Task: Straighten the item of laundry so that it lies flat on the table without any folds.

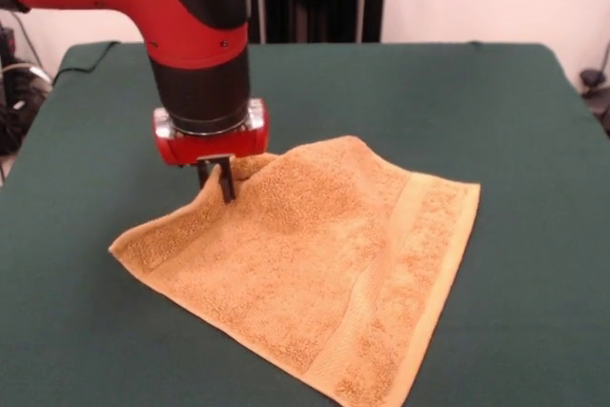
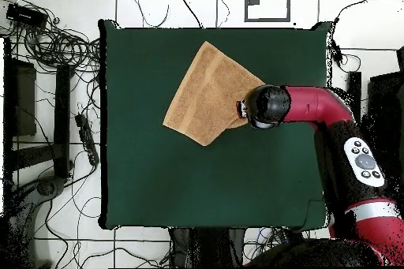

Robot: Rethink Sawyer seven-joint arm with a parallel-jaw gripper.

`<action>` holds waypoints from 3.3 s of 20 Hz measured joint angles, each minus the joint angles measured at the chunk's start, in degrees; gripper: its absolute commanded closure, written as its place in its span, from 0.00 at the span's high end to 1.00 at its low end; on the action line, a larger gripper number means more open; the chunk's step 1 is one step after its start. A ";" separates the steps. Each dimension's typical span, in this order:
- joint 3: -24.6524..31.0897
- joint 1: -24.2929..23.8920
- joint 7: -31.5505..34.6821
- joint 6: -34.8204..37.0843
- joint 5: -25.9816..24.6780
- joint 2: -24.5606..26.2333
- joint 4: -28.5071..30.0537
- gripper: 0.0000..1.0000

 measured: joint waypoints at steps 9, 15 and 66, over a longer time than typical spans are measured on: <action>0.00 -3.21 -0.02 -4.97 -0.26 -1.63 0.55 0.00; 0.41 -6.15 -1.22 -5.14 -2.00 -1.73 -0.04 0.00; 10.44 -11.07 -45.73 -3.09 -7.11 -0.97 -0.06 0.00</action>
